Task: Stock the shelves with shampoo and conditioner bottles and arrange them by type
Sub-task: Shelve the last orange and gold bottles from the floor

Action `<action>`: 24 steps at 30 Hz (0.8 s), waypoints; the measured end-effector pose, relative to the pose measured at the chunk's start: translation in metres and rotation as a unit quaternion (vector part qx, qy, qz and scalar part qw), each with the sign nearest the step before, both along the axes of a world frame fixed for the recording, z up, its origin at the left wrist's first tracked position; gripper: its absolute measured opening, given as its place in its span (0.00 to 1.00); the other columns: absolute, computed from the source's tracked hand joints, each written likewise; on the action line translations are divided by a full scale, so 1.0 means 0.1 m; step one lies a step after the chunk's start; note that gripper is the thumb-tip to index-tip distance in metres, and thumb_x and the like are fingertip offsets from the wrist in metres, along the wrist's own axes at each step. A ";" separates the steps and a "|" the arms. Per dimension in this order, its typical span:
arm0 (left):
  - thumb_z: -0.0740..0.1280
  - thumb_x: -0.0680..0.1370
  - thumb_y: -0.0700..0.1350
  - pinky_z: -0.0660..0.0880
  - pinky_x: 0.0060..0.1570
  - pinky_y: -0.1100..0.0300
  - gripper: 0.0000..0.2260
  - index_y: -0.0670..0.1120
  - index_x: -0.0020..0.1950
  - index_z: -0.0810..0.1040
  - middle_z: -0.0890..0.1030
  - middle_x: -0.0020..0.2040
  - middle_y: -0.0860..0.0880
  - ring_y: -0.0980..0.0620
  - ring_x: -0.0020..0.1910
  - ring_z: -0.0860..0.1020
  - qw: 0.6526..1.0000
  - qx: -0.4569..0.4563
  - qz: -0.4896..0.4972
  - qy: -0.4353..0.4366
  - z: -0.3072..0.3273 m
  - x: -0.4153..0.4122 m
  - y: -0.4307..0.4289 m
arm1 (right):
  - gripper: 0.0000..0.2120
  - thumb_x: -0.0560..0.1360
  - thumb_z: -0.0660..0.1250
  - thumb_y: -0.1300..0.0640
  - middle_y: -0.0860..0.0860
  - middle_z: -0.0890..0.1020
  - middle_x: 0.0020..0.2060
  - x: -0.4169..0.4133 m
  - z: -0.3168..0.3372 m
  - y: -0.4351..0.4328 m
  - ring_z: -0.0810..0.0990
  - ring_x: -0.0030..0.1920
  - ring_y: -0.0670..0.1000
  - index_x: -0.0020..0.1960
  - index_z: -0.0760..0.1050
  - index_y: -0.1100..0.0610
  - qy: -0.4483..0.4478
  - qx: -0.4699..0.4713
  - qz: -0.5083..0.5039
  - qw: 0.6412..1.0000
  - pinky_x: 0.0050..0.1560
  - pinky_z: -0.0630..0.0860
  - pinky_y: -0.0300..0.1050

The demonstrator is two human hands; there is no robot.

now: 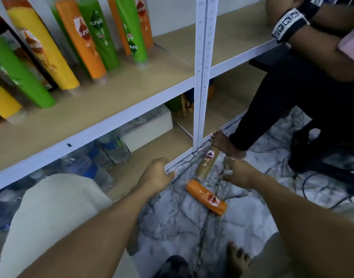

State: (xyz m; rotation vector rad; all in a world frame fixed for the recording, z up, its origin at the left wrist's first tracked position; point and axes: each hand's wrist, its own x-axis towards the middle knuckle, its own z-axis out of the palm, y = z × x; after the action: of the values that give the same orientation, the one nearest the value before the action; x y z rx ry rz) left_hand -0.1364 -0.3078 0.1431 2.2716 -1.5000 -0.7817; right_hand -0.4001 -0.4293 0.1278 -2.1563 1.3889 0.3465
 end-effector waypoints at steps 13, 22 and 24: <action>0.74 0.77 0.45 0.72 0.42 0.56 0.13 0.39 0.37 0.77 0.75 0.33 0.46 0.47 0.37 0.74 0.920 0.162 0.237 0.266 -1.70 -0.37 -0.35 | 0.27 0.78 0.71 0.47 0.59 0.80 0.65 0.38 -1.25 -0.61 0.80 0.61 0.57 0.73 0.72 0.58 -0.120 0.114 -0.214 0.963 0.56 0.73 0.44; 0.72 0.78 0.50 0.78 0.50 0.49 0.11 0.44 0.52 0.78 0.79 0.46 0.45 0.48 0.45 0.79 0.761 0.246 0.374 0.469 -2.39 -0.64 -0.63 | 0.18 0.75 0.73 0.50 0.60 0.83 0.53 0.71 -2.04 -1.16 0.84 0.51 0.62 0.59 0.78 0.60 -0.134 0.193 -0.360 0.903 0.43 0.83 0.53; 0.73 0.77 0.54 0.79 0.53 0.48 0.14 0.45 0.55 0.78 0.80 0.52 0.45 0.47 0.53 0.80 0.757 0.257 0.361 0.481 -2.48 -0.81 -0.72 | 0.33 0.65 0.76 0.40 0.58 0.83 0.54 0.81 -2.21 -1.25 0.84 0.52 0.61 0.62 0.77 0.60 -0.136 0.201 -0.387 0.890 0.41 0.84 0.52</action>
State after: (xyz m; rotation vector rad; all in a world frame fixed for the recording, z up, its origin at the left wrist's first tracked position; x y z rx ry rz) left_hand -0.2171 -0.3794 -0.1047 1.8856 0.0932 -1.8019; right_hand -0.3194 -0.5542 -0.0931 -1.1390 1.6901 0.0092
